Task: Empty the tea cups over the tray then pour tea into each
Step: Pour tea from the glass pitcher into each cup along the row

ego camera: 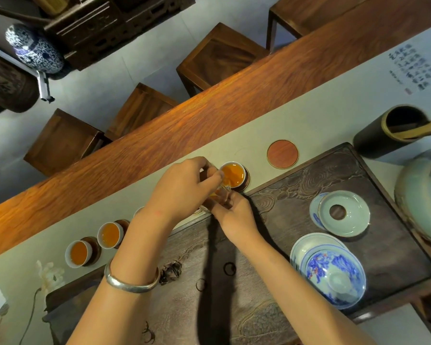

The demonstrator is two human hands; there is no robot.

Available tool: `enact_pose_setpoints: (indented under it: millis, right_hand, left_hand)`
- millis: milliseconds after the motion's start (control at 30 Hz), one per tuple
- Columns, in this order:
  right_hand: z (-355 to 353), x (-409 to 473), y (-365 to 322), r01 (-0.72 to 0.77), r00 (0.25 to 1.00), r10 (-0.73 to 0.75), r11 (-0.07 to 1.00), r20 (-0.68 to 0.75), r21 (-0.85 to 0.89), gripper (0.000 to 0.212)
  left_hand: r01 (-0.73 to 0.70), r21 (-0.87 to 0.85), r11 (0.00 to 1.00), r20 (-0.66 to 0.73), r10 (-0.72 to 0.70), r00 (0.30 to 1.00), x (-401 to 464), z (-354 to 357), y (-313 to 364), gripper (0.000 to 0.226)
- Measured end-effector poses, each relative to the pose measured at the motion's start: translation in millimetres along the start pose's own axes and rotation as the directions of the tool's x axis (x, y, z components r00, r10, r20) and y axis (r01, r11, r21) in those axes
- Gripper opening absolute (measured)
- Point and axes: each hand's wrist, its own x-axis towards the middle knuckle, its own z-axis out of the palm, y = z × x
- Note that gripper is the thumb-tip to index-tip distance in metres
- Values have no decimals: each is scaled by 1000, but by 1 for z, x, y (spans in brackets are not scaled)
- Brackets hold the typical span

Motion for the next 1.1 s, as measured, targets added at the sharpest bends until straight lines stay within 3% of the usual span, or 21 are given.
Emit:
enact_pose_setpoints:
  millis: [133,233,300,500,700,1100]
  right_hand:
    - [-3,-1,0,44,999,-42,997,23,-56,48]
    - [-5,-4,-2,86,996,-81,989,41,-119,88]
    - [-8,-5,-3,116,993,-111,977,36,-181,103]
    - [-20,-10,-6,178,984,-161,887,77,-426,81]
    - [-25,-18,-19,294,955,-250,751,157,-592,101]
    - [0,-44,-18,495,862,-361,451,356,-742,95]
  left_hand:
    - [7,-67,998,-32,-9,999,-7,2,-4,29]
    - [20,-137,990,-44,-26,999,-15,7,-8,28]
    - [40,-181,983,-54,-50,997,-21,10,-13,27]
    - [105,-347,932,-9,-116,993,-42,18,-27,27]
    - [133,-544,828,42,-132,990,-63,34,-42,19]
    - [35,-742,669,-118,-182,976,-136,51,-58,16]
